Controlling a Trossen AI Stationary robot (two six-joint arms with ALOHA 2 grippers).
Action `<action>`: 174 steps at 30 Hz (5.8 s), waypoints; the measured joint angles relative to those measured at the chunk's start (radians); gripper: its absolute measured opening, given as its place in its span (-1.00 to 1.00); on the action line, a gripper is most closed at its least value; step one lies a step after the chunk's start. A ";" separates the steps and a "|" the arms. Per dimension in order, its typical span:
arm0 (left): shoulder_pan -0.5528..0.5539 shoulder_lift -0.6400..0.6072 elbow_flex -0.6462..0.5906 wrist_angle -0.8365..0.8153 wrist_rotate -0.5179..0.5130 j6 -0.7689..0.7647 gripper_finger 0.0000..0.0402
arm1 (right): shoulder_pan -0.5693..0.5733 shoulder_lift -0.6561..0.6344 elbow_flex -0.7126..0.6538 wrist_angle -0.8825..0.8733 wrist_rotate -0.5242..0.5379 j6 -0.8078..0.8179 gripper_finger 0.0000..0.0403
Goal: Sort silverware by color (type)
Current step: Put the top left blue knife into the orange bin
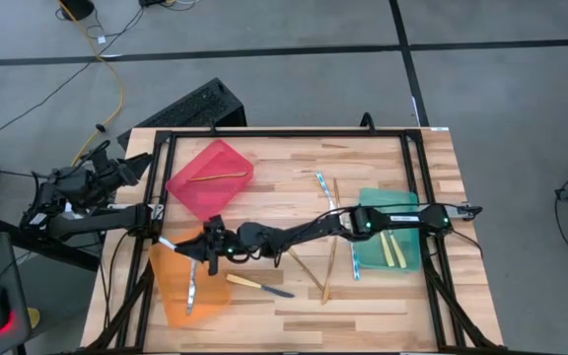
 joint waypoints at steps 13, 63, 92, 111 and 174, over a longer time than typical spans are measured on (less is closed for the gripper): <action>0.000 0.000 0.000 0.000 -0.003 0.001 0.23 | 0.030 -0.003 0.002 0.017 -0.023 0.071 -0.81; 0.000 0.000 0.000 -0.054 -0.031 -0.023 0.23 | -0.033 -0.136 0.000 -0.188 -0.581 -1.073 -0.81; 0.000 0.000 0.000 -0.108 0.001 -0.072 0.23 | -0.003 -0.186 0.001 -0.930 -0.472 -2.045 -0.81; 0.000 0.000 0.000 -0.113 -0.019 -0.079 0.23 | 0.008 -0.185 0.001 -1.052 -0.413 -2.175 -0.81; 0.000 0.000 0.000 -0.128 -0.034 -0.090 0.23 | -0.018 -0.135 -0.006 -1.062 -0.394 -2.073 -0.78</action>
